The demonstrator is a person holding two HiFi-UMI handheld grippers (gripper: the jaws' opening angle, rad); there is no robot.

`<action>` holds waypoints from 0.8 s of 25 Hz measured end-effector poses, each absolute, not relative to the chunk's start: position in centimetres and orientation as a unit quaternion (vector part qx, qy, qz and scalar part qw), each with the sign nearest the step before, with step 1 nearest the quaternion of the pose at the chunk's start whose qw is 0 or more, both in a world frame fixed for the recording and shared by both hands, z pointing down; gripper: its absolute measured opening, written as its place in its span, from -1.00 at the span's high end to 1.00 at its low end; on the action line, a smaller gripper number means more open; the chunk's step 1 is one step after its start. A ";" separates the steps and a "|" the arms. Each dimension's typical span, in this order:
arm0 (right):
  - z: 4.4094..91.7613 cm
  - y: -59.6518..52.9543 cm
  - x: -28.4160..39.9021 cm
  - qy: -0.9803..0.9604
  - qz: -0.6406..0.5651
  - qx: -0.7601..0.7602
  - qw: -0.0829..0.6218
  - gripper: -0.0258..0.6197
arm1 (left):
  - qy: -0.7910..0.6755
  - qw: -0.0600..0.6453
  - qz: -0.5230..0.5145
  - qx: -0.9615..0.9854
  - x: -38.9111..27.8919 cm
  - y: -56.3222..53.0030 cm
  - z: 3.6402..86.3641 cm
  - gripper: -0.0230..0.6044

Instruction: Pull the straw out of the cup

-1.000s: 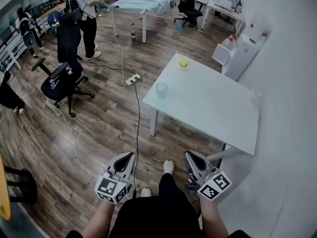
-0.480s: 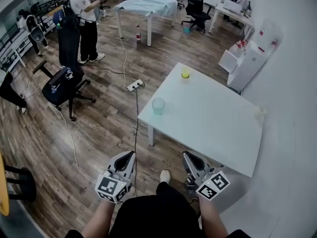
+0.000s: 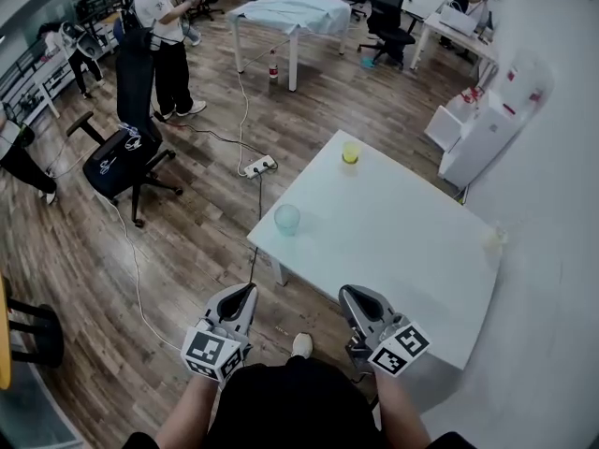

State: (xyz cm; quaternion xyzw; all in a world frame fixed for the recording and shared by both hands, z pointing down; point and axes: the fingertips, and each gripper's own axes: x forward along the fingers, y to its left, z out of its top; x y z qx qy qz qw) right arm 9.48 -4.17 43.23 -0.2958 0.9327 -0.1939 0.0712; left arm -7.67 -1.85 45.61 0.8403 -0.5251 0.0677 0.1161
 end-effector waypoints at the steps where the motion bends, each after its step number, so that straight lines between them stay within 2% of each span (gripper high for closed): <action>1: 43.4 -4.7 9.8 0.934 -0.196 -0.291 0.069 0.85 | -0.528 0.115 0.070 0.839 -7.3 -2.3 45.7 0.88; 20: 44.4 -8.6 10.6 0.941 -0.217 -0.248 0.078 0.85 | -0.551 0.111 0.085 0.823 -5.1 -5.7 45.5 0.88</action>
